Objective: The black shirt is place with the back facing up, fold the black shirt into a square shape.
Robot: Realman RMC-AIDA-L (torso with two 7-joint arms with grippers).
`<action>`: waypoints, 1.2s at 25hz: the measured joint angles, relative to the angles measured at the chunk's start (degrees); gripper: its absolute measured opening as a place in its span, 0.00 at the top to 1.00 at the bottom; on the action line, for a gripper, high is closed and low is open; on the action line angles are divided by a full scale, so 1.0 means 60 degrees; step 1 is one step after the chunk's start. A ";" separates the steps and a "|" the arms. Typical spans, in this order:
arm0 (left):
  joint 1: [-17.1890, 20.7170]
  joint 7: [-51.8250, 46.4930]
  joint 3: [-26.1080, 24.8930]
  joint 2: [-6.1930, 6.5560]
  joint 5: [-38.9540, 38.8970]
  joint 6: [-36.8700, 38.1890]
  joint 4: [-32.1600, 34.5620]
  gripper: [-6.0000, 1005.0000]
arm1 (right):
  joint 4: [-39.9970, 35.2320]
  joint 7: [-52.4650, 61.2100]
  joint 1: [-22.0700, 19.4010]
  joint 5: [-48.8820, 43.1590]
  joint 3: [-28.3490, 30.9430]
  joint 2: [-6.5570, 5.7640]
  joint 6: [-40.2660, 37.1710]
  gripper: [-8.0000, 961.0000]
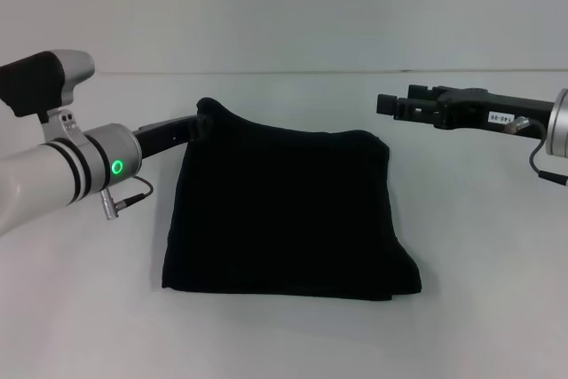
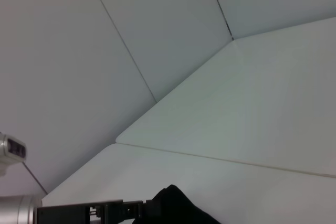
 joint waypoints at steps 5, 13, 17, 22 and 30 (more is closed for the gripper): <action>-0.0020 -0.0002 0.0034 0.0001 0.0004 -0.0002 -0.0013 0.93 | 0.0003 0.0000 -0.0010 0.0000 -0.0012 0.0017 0.0004 0.08; 0.0025 -0.0006 -0.0025 -0.0052 -0.0090 -0.0151 -0.0020 0.92 | 0.0018 -0.0063 -0.0012 -0.0005 -0.0058 0.0023 0.0005 0.08; 0.0101 -0.0043 -0.0026 -0.0053 -0.0459 -0.0385 -0.0024 0.87 | 0.0041 -0.0099 0.0002 -0.0010 -0.0104 0.0035 0.0035 0.08; 0.0275 -0.0171 -0.0057 0.0018 -0.0687 -0.0263 0.0086 0.58 | 0.0023 -0.0102 -0.0034 -0.0011 -0.0136 0.0034 0.0094 0.08; 0.1156 -0.0889 0.0029 0.0175 -0.0693 0.3367 0.1492 0.34 | -0.0073 -0.0404 -0.0019 -0.0012 -0.0311 -0.0098 -0.0210 0.08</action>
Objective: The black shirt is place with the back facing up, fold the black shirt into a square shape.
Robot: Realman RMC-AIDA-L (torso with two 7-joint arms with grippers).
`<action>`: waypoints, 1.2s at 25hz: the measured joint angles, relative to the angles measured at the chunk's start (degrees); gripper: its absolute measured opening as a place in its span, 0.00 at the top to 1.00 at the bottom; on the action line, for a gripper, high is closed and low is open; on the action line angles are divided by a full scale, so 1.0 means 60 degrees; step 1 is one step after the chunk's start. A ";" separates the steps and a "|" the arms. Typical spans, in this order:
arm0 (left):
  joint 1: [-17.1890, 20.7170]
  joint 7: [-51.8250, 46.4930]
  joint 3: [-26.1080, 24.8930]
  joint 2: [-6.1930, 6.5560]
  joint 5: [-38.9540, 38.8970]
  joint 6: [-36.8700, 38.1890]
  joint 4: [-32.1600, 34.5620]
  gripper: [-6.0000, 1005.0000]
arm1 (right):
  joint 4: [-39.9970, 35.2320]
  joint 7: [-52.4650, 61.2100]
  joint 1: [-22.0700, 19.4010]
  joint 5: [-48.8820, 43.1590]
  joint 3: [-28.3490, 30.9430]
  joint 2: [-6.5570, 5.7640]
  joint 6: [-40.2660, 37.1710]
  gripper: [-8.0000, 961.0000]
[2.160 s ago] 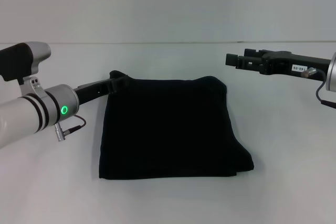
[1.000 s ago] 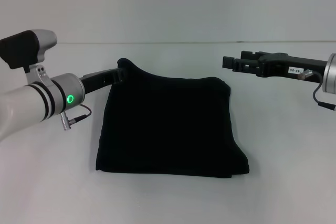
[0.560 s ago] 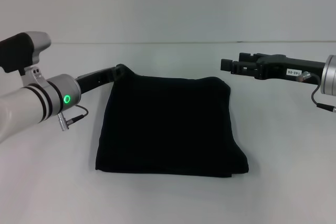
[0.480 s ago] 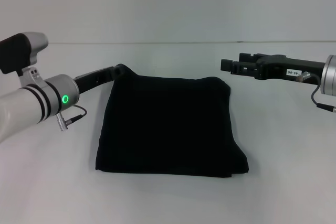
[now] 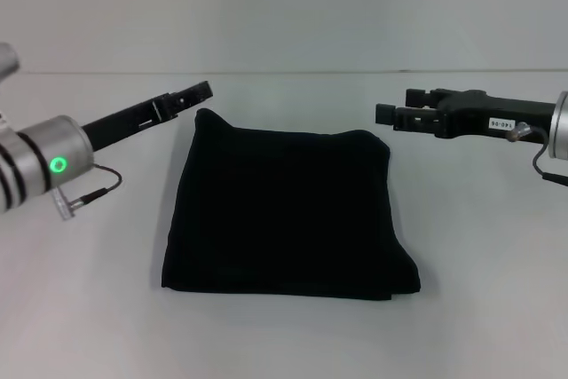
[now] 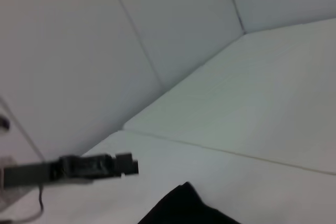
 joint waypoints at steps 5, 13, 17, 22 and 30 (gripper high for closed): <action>0.0385 0.0571 0.0309 0.0237 0.0316 0.2622 0.1071 0.27 | -0.0539 -0.0196 0.0015 -0.0100 -0.1205 -0.0206 -0.0265 0.08; 0.0268 0.1015 0.1522 0.0432 0.1286 0.3249 0.1956 0.27 | -0.1404 0.0021 0.0490 -0.1611 -0.1800 -0.0045 -0.0414 0.08; 0.0015 0.0762 0.2190 0.0445 0.1692 0.3245 0.2076 0.25 | -0.1560 0.0467 0.0741 -0.2069 -0.1819 -0.0047 -0.0409 0.08; -0.0120 0.0569 0.3208 0.0376 0.2362 0.3135 0.2544 0.17 | -0.1994 0.0938 0.0789 -0.2609 -0.1824 -0.0007 -0.0392 0.08; -0.0232 0.0624 0.3751 0.0326 0.2983 0.3066 0.2754 0.11 | -0.2054 0.0982 0.0761 -0.2723 -0.1831 0.0055 -0.0362 0.08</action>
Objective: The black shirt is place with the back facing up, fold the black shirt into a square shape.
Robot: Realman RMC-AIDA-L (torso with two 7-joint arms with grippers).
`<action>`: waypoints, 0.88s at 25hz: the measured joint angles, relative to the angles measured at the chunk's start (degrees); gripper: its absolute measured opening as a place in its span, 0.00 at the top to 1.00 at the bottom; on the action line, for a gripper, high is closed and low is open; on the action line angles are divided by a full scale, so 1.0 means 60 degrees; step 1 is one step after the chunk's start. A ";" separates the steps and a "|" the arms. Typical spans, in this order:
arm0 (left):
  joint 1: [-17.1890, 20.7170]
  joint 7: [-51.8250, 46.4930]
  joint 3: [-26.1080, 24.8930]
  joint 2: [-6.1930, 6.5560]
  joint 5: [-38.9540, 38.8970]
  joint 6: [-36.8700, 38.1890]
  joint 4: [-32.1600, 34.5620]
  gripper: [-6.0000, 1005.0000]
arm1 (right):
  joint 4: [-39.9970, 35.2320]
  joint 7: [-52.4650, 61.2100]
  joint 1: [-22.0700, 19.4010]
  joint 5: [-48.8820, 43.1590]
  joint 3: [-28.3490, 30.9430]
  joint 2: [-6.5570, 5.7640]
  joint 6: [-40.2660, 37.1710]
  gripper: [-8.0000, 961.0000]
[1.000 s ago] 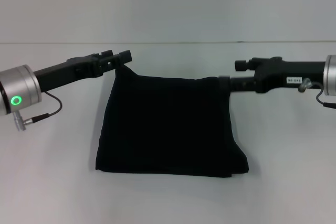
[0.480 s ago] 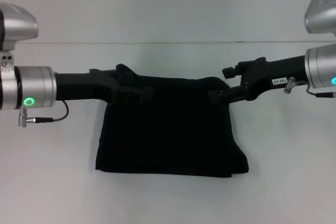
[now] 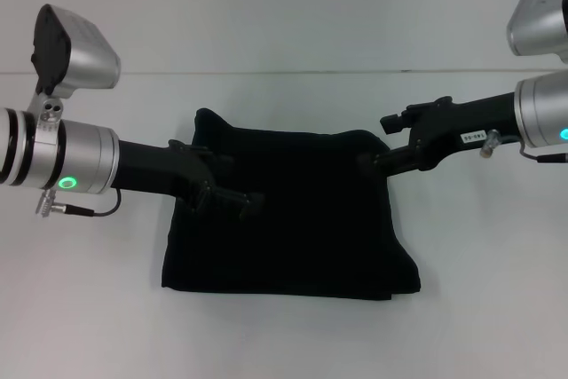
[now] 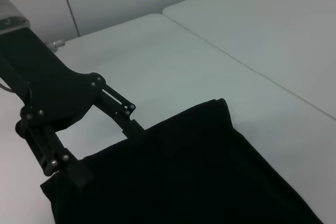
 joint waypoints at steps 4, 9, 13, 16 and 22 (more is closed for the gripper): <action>-0.0004 0.0006 0.0008 -0.0009 0.0005 -0.0036 0.0004 0.11 | 0.0005 -0.0019 -0.0028 0.0000 -0.0005 0.0066 0.0020 0.08; -0.0006 0.0044 0.0013 -0.0021 0.0011 -0.0036 0.0012 0.11 | 0.0090 -0.0044 -0.0017 -0.0001 0.0005 0.0087 0.0148 0.08; -0.0006 0.0060 0.0018 -0.0034 0.0015 -0.0034 0.0015 0.11 | 0.0106 -0.0046 -0.0011 0.0000 -0.0009 0.0091 0.0184 0.08; -0.0004 0.0079 0.0022 -0.0040 0.0015 -0.0032 0.0015 0.11 | 0.0108 -0.0043 0.0000 -0.0001 -0.0009 0.0091 0.0189 0.08; 0.0005 0.0094 0.0023 -0.0041 0.0013 -0.0031 0.0016 0.11 | 0.0108 -0.0037 0.0008 0.0000 -0.0008 0.0091 0.0195 0.08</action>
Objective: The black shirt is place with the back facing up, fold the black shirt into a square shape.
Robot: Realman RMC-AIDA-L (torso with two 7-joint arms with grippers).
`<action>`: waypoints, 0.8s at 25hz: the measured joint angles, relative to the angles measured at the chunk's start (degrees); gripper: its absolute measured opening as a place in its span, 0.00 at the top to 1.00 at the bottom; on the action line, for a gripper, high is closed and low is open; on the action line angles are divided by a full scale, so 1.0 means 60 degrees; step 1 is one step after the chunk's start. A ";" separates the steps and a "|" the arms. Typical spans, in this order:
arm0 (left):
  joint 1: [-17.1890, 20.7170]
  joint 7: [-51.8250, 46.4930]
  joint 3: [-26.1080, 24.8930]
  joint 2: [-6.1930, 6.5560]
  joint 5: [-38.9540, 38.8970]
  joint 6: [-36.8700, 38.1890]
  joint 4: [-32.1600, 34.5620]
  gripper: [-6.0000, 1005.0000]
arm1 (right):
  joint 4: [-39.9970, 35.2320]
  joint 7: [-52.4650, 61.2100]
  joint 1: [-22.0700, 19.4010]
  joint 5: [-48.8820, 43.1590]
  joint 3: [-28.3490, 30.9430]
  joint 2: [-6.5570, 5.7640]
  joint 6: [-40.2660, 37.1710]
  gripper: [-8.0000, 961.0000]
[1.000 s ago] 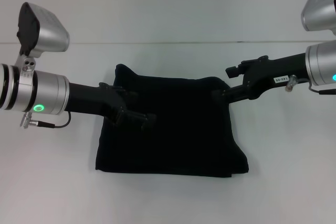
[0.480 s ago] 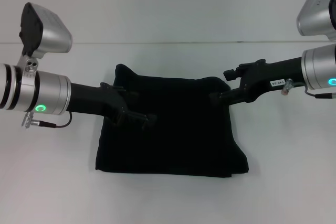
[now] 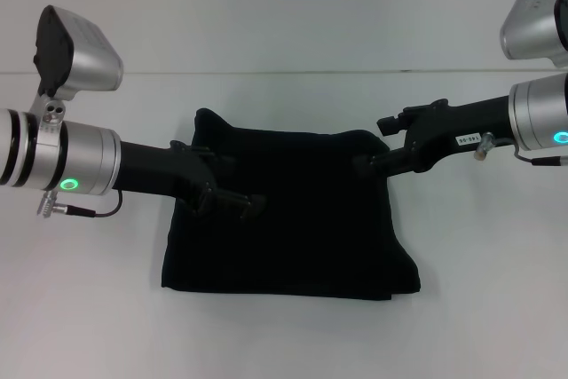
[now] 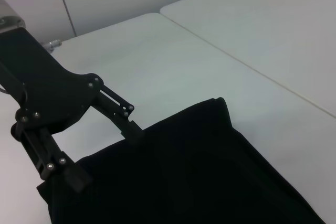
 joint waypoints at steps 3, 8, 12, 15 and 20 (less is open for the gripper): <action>0.0003 0.0006 0.0000 0.0000 0.0002 0.0000 0.0000 0.11 | 0.0000 0.0000 0.0003 0.0000 -0.0012 0.0000 -0.0008 0.08; -0.0001 0.0017 0.0000 -0.0004 0.0000 0.0000 -0.0011 0.11 | 0.0013 -0.0002 0.0004 0.0000 -0.0038 0.0031 -0.0005 0.08; 0.0008 -0.0004 0.0000 -0.0014 -0.0040 0.0000 -0.0016 0.11 | 0.0014 -0.0004 -0.0003 0.0000 -0.0042 0.0044 0.0000 0.08; 0.0021 -0.0036 -0.0002 -0.0015 -0.0056 0.0000 -0.0006 0.11 | 0.0014 -0.0007 -0.0013 0.0000 -0.0041 0.0047 0.0003 0.08; 0.0024 -0.0046 -0.0028 -0.0015 -0.0078 0.0034 -0.0008 0.11 | 0.0014 -0.0010 -0.0033 0.0000 -0.0042 0.0074 0.0003 0.08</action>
